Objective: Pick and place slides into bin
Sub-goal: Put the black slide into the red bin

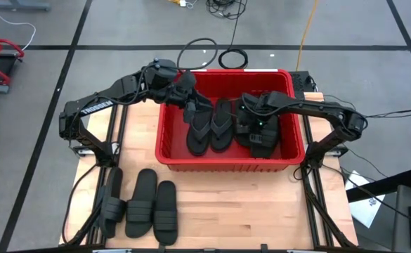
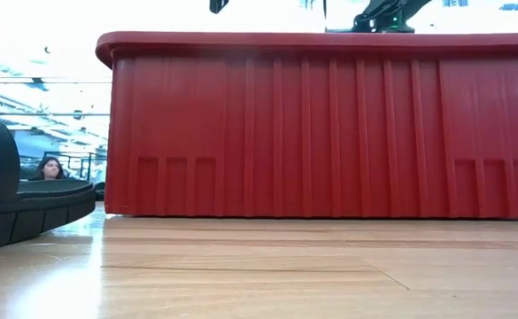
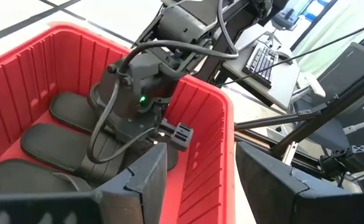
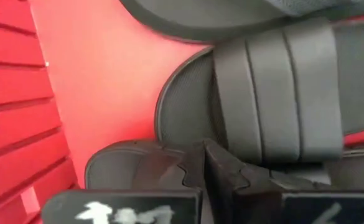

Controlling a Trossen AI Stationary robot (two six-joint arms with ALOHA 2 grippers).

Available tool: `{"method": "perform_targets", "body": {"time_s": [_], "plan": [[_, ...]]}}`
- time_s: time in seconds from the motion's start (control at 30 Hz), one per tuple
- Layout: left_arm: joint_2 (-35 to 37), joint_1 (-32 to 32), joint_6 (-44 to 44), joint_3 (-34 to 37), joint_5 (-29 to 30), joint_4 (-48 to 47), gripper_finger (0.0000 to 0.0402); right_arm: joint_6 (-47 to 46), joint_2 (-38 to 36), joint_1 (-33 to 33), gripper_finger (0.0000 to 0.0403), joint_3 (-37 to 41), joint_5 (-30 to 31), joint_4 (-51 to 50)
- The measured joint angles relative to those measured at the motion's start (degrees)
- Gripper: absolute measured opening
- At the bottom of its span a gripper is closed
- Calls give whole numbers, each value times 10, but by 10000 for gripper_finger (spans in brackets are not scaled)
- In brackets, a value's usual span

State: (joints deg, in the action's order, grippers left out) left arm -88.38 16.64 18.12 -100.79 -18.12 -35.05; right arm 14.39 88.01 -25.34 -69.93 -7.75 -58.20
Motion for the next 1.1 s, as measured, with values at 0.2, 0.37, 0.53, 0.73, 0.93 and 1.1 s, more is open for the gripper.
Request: {"method": "perform_targets", "body": {"time_s": [0.2,0.37,0.53,0.73,0.93,1.1], "plan": [[0,0,4,0,0,0,186,34,-1,0,0,21,0,-43],[0,0,11,0,0,1,186,27,-2,0,0,49,-3,-66],[0,0,11,0,0,1,186,13,-5,0,0,46,2,-115],[0,0,11,0,2,2,186,36,-25,5,0,23,53,-132],[0,0,11,0,2,2,186,43,-32,7,0,-10,64,-150],[0,-1,4,0,-3,-5,186,15,-54,7,0,-29,67,-116]]}}
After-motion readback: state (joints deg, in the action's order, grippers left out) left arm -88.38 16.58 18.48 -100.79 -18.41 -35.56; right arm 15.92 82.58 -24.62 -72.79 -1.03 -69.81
